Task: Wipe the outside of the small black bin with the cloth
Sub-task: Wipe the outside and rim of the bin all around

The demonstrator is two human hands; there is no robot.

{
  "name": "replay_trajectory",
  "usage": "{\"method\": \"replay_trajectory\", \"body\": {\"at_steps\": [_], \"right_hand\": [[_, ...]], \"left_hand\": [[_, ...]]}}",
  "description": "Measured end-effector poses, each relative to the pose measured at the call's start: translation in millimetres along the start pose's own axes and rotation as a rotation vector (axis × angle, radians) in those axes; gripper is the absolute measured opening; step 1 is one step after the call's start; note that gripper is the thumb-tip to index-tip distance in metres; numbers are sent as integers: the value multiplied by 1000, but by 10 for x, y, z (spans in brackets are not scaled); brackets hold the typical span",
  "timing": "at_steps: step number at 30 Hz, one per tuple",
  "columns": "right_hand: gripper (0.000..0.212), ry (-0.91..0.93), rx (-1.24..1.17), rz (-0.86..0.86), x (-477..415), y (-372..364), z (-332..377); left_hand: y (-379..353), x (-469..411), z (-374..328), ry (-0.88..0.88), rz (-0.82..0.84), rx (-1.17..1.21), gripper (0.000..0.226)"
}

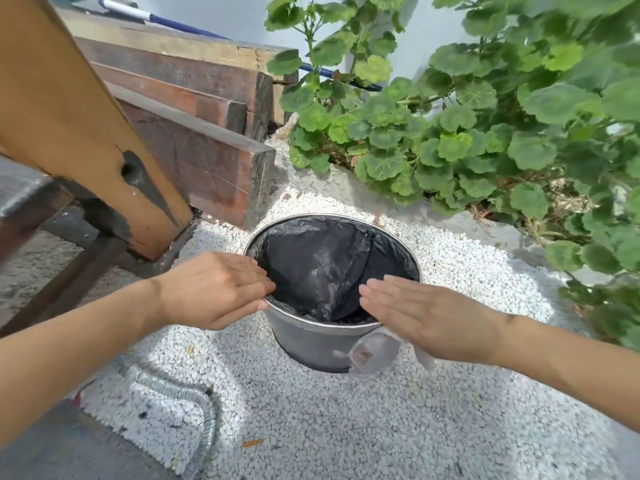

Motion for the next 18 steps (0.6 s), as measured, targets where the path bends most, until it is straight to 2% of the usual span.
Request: {"method": "replay_trajectory", "body": {"at_steps": [2,8,10,12,14,18], "right_hand": [[113,2,-2,39,-2,-11,-173],[104,-69,-21,37,132,-86,-780],[110,-87,-42,37,189,-97,-965],[116,-129,-31,15,223,-99,-1094],[113,-180,-53,21,248,-128,-1149],[108,-196,-127,-18,312,-115,-1090]], "left_hand": [[-1,-34,-131,63,-50,6,35],[-57,-449,-679,348,-172,29,34],[-65,-598,-787,398,-180,-7,36],[-61,-654,-868,415,-166,-26,37],[-53,-647,-912,392,-147,-23,35],[-7,-559,-701,262,-67,82,45]]}}
Point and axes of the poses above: each hand's wrist, its own x-axis away from the middle knuckle, its own y-axis out of the back of the hand, z = x × y, the point moved 3 cm from there along -x, towards the middle knuckle, and after that the axes turned 12 degrees about -y, right-handed, at the moved point
